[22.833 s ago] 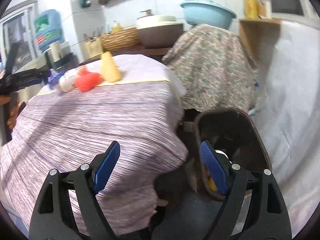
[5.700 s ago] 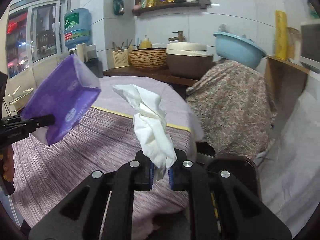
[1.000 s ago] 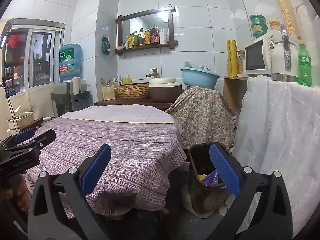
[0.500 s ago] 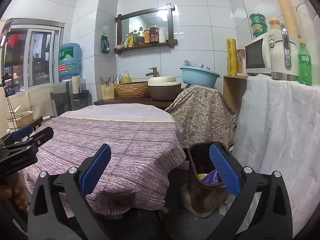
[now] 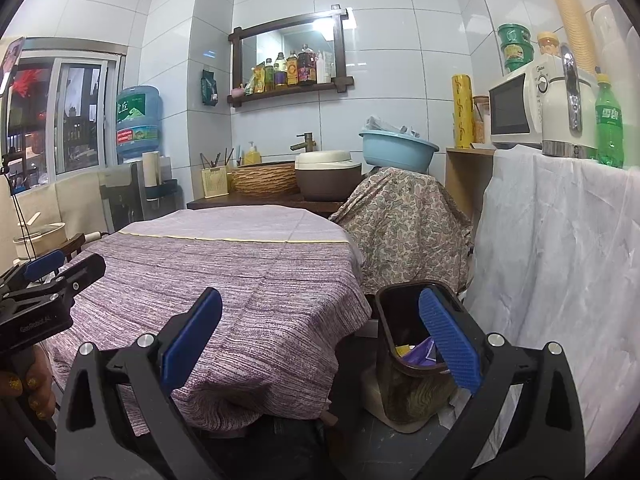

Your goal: Collect trash

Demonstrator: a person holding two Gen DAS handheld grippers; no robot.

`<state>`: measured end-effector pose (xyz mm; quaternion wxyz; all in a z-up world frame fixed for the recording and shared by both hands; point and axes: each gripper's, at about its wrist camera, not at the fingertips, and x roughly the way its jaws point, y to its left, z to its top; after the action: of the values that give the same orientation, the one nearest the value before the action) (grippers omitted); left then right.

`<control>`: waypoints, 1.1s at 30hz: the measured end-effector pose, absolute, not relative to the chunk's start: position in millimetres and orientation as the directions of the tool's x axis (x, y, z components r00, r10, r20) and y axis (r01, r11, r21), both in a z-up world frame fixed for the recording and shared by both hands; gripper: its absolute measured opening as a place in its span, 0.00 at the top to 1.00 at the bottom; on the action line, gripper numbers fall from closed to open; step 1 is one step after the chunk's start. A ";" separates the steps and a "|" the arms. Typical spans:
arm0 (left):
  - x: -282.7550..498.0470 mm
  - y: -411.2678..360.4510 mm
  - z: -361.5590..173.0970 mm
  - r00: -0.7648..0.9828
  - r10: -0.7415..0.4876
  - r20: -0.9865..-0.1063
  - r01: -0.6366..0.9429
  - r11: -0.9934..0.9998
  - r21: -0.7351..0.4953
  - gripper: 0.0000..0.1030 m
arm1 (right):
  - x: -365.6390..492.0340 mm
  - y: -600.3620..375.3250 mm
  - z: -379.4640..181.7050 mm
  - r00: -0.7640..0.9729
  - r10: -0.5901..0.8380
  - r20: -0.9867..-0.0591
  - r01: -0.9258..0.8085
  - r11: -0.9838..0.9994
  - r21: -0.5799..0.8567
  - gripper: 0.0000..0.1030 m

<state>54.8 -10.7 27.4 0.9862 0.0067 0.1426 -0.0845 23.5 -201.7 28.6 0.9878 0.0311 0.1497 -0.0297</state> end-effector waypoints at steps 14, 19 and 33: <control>55.0 -10.0 26.6 0.944 -0.161 -0.286 0.164 0.986 -0.015 0.05 | 24.8 -201.7 28.1 0.953 -0.048 -0.300 0.066 0.997 0.050 0.06; 55.8 -9.6 27.0 0.943 -0.164 -0.289 0.167 0.986 -0.013 0.05 | 25.0 -201.7 28.3 0.953 -0.049 -0.300 0.067 0.997 0.048 0.05; 57.6 -6.4 26.3 0.940 -0.166 -0.298 0.171 0.985 -0.009 0.05 | 26.8 -205.1 26.9 0.951 -0.046 -0.304 0.063 0.997 0.047 0.05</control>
<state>57.6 -6.4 26.3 0.9849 0.0087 0.1503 -0.0856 26.8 -205.1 26.9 0.9874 0.0279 0.1533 -0.0276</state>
